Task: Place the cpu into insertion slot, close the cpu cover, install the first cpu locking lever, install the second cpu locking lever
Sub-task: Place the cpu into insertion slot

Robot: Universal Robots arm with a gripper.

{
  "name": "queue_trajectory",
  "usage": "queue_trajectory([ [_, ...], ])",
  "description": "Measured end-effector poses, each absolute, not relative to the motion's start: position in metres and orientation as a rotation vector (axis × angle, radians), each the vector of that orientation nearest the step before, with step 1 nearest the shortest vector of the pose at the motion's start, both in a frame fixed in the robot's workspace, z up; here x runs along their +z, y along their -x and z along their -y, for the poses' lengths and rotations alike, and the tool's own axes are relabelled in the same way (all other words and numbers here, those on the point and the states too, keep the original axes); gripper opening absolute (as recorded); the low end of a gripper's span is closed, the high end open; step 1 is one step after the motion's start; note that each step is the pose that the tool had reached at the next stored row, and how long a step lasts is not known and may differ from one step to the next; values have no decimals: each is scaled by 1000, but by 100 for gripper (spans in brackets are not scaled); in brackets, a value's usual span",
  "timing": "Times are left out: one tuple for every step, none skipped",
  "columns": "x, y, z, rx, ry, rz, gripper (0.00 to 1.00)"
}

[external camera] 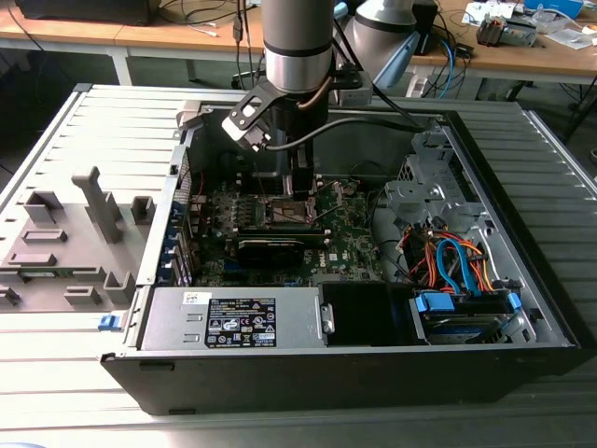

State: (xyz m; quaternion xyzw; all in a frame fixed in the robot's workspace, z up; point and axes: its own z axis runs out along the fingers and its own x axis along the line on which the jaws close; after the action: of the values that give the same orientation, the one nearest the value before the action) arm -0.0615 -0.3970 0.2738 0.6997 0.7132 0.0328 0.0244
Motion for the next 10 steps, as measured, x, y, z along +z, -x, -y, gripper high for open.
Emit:
queue_trajectory([
  [274, 62, 397, 101, -2165, -2207, 55],
  [273, 61, 397, 101, -2165, -2207, 55],
  [273, 62, 397, 101, -2165, -2207, 55],
  [273, 62, 397, 101, -2165, -2207, 55],
  [273, 62, 397, 101, -2165, -2207, 55],
  [273, 62, 397, 101, -2165, -2207, 55],
  [273, 62, 397, 101, -2165, -2207, 55],
  [273, 62, 397, 101, -2165, -2207, 55],
  [273, 62, 397, 101, -2165, -2207, 55],
  [272, 62, 397, 101, -2165, -2207, 55],
])
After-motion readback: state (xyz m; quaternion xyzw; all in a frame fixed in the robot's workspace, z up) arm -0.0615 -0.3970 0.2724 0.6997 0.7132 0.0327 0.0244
